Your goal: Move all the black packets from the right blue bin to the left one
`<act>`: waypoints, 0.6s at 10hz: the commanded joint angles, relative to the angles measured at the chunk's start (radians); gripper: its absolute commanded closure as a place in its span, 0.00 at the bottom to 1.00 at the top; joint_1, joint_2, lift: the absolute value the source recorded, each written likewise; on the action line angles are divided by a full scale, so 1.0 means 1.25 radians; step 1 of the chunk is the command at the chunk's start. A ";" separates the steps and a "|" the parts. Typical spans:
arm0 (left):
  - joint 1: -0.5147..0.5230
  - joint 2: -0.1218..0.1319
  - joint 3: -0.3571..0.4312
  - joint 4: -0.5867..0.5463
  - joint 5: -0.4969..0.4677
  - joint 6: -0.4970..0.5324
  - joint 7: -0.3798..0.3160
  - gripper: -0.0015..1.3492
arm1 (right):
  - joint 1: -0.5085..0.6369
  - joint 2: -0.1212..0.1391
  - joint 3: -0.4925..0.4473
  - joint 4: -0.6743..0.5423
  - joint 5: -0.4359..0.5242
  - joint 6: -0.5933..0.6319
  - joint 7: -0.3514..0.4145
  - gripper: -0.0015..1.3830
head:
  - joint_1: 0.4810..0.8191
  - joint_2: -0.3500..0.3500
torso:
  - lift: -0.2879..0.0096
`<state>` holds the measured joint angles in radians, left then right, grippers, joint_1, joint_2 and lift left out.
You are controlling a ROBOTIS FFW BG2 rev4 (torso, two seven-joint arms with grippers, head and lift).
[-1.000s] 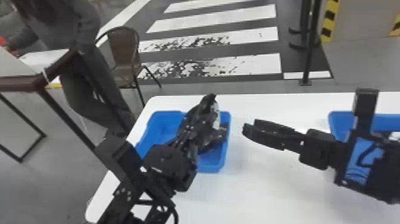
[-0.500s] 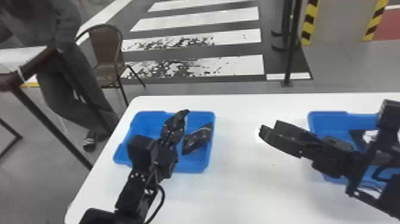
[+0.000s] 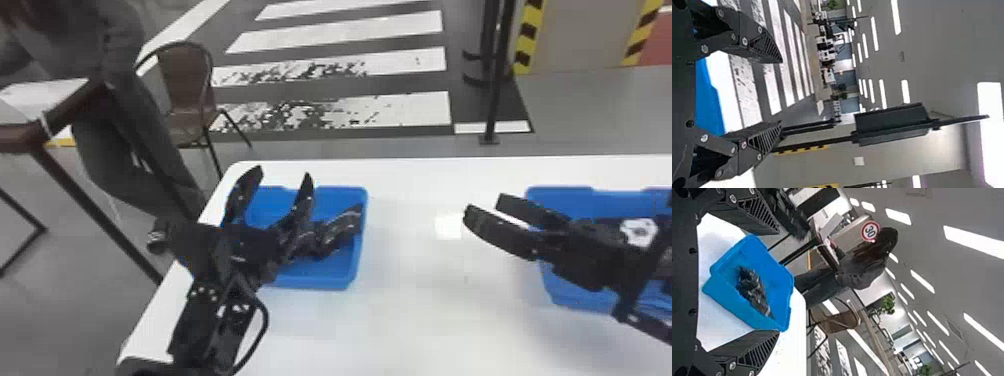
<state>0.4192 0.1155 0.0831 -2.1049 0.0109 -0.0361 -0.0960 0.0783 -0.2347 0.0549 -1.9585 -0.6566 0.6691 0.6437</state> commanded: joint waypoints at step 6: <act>0.271 0.007 -0.043 -0.365 0.229 0.072 -0.007 0.16 | -0.039 -0.002 -0.221 -0.034 0.374 0.238 -0.079 0.10 | 0.63 0.47 | 0.50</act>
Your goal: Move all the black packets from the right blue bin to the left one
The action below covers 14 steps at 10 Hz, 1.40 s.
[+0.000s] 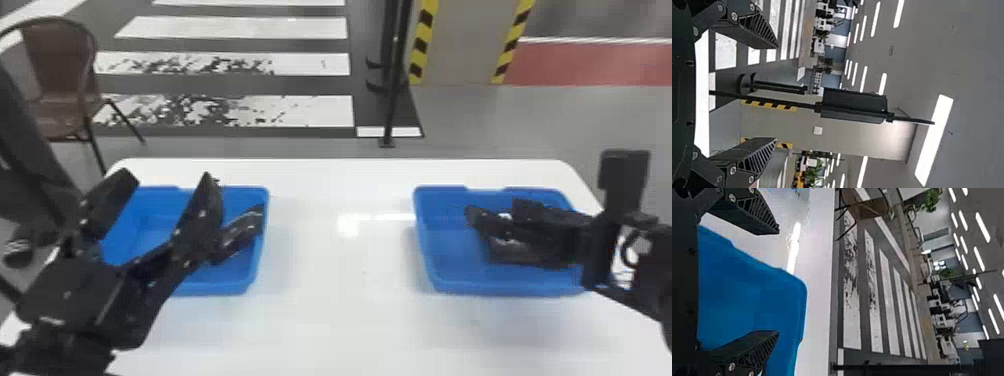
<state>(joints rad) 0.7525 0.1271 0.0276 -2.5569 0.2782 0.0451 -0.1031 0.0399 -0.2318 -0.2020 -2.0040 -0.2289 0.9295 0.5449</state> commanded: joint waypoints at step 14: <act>0.014 -0.022 0.027 0.012 0.058 -0.034 -0.003 0.16 | -0.134 0.001 0.026 0.277 0.135 0.046 -0.068 0.10 | 0.63 0.31 | 0.50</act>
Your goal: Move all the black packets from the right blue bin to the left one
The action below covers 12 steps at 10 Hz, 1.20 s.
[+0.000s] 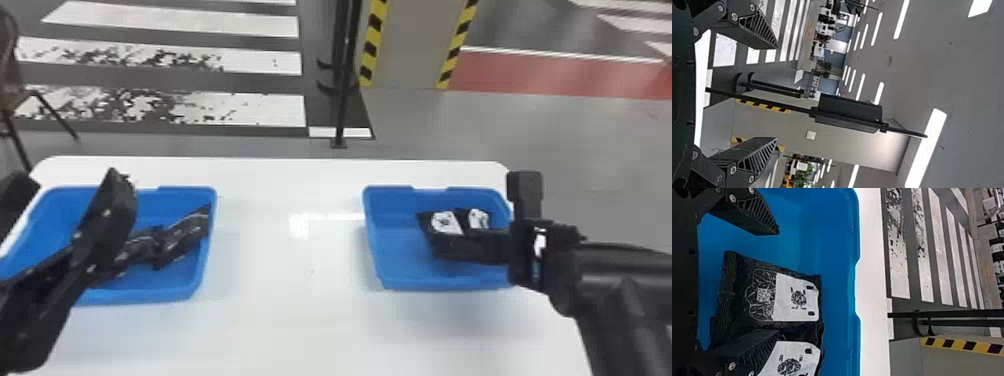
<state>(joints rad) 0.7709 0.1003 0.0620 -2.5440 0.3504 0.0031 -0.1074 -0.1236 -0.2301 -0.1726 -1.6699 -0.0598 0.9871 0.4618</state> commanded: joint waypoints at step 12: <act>-0.008 0.000 -0.003 0.028 0.013 -0.034 -0.005 0.16 | 0.060 0.010 -0.015 -0.038 -0.030 -0.130 -0.012 0.81 | 0.63 0.33 | 0.50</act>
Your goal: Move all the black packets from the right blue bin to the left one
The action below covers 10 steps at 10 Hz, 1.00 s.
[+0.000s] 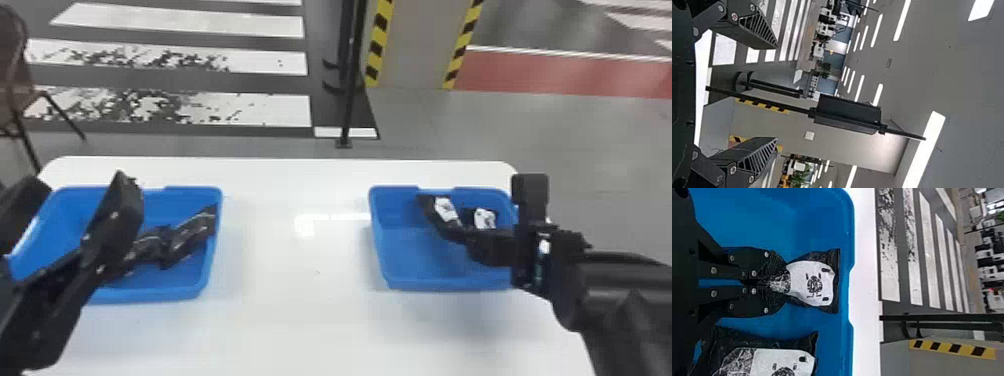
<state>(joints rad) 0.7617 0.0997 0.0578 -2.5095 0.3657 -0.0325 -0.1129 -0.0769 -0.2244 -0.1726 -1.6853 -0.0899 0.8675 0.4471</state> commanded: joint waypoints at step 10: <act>-0.101 0.022 -0.054 0.055 0.062 0.140 -0.093 0.16 | 0.105 0.002 0.271 -0.100 -0.375 -0.519 0.051 0.81 | 0.62 0.58 | 0.50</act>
<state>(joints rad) 0.6566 0.1180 0.0096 -2.4490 0.4379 0.1336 -0.2288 0.0532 -0.2208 0.1230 -1.8086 -0.5315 0.2185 0.5108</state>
